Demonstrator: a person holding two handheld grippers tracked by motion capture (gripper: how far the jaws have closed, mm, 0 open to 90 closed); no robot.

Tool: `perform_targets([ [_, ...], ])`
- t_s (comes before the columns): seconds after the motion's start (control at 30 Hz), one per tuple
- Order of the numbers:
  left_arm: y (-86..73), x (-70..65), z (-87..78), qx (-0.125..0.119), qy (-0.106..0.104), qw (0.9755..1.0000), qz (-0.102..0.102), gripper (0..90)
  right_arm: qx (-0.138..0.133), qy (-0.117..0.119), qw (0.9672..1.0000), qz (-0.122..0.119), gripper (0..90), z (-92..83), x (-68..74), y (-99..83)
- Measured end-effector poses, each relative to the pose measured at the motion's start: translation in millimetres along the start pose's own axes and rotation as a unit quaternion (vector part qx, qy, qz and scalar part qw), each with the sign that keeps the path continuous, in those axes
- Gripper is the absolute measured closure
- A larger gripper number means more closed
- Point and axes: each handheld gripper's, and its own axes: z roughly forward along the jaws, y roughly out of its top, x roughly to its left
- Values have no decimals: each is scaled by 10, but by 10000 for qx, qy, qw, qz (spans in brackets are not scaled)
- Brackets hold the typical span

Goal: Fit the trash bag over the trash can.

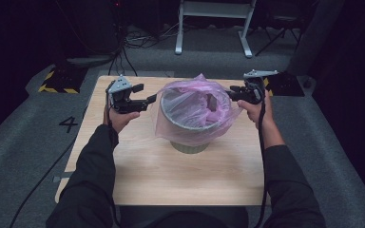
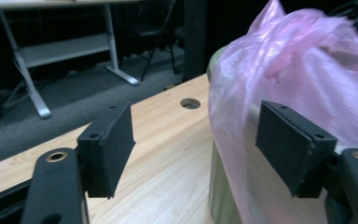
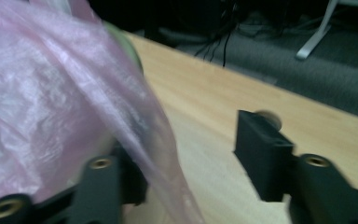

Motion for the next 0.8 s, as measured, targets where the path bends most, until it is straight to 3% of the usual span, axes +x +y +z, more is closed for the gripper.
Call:
perform_targets([
  [0.1,-6,17,173,225,76,9997,100,328,-160,93,9998,-96,442,-85,-14,20],
  [0.17,-20,57,238,251,-2,9997,26,415,-180,116,9996,-166,514,-116,-19,28],
  [0.23,-34,113,283,184,-77,9998,-83,525,-244,130,9993,-245,663,-136,-17,35],
  [0.33,-49,169,342,129,-382,9990,-179,696,-273,172,9989,-351,827,-105,-9,40],
  [0.47,-57,129,451,165,-527,9985,-9,880,-294,207,9990,-259,900,-10,-20,32],
  [0.6,-58,94,547,159,-520,9985,-2,900,-268,180,9994,-131,900,111,-44,25],
  [0.8,-100,79,705,399,-413,9983,-92,900,-35,139,9998,153,900,346,-107,-28],
])
